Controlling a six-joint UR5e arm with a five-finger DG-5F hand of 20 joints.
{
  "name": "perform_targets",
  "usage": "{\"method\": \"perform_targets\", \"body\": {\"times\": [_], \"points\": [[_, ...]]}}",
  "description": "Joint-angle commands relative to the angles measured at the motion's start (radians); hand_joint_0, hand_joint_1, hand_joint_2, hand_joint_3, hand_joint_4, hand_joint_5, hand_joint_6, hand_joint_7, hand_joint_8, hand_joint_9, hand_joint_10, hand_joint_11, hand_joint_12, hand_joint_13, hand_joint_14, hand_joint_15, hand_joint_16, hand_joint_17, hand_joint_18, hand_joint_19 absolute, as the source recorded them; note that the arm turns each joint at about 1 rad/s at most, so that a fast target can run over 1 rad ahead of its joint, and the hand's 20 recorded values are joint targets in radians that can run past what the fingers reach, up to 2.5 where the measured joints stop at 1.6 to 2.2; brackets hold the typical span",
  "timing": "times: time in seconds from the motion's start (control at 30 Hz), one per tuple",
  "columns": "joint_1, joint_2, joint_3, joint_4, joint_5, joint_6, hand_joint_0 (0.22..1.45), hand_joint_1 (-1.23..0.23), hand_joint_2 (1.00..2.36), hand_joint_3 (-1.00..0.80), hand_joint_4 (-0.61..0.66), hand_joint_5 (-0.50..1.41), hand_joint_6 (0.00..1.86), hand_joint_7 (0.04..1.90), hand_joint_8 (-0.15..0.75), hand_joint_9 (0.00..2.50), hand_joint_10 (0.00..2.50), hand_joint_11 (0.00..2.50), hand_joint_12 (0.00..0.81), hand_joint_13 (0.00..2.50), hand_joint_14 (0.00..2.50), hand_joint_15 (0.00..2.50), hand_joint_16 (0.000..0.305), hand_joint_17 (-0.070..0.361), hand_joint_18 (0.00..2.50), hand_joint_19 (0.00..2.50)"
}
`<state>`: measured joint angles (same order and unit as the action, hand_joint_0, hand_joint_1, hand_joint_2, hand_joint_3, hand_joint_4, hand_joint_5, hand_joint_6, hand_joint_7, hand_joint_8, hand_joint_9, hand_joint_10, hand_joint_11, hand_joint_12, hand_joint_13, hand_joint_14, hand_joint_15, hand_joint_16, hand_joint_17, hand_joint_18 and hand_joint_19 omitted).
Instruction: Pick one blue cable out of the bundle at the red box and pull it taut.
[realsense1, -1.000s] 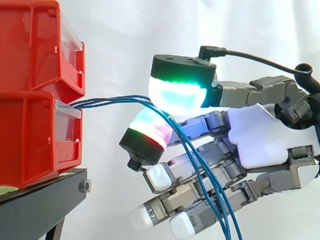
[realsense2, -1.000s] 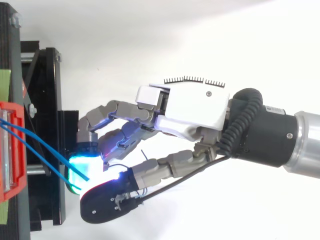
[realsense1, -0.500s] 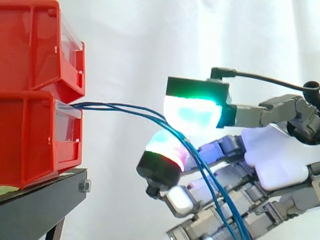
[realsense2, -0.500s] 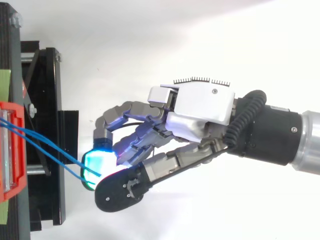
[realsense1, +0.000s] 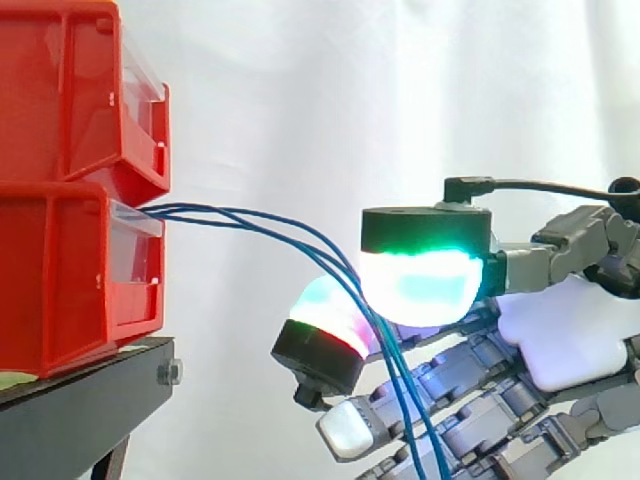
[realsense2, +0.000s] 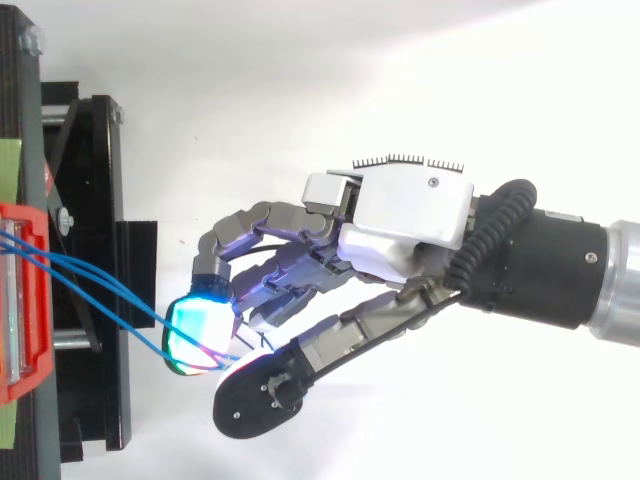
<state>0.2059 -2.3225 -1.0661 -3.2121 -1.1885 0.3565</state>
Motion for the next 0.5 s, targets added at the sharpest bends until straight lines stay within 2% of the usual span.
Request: {"method": "perform_targets", "body": {"times": [0.0, 0.13, 0.47], "points": [[0.0, 0.0, 0.0, 0.001, 0.0, -0.002, 0.67, -0.94, 1.0, -0.5, -0.04, -0.21, 0.77, 0.99, 0.261, 0.62, 0.01, 0.64, 0.385, 0.43, 0.0, 0.13, 0.052, 0.118, 0.57, 0.25], [0.0, 0.0, 0.0, 0.003, 0.001, -0.004, 0.55, -0.86, 1.0, -0.5, 0.02, -0.18, 0.75, 1.03, 0.304, 0.67, 0.01, 0.65, 0.397, 0.43, 0.0, 0.15, 0.055, 0.123, 0.56, 0.3], [0.0, 0.0, 0.0, 0.003, 0.0, -0.002, 0.54, -0.77, 1.0, -0.5, 0.05, -0.15, 0.75, 1.07, 0.336, 0.79, 0.01, 0.66, 0.409, 0.52, 0.01, 0.18, 0.056, 0.126, 0.64, 0.35]]}}
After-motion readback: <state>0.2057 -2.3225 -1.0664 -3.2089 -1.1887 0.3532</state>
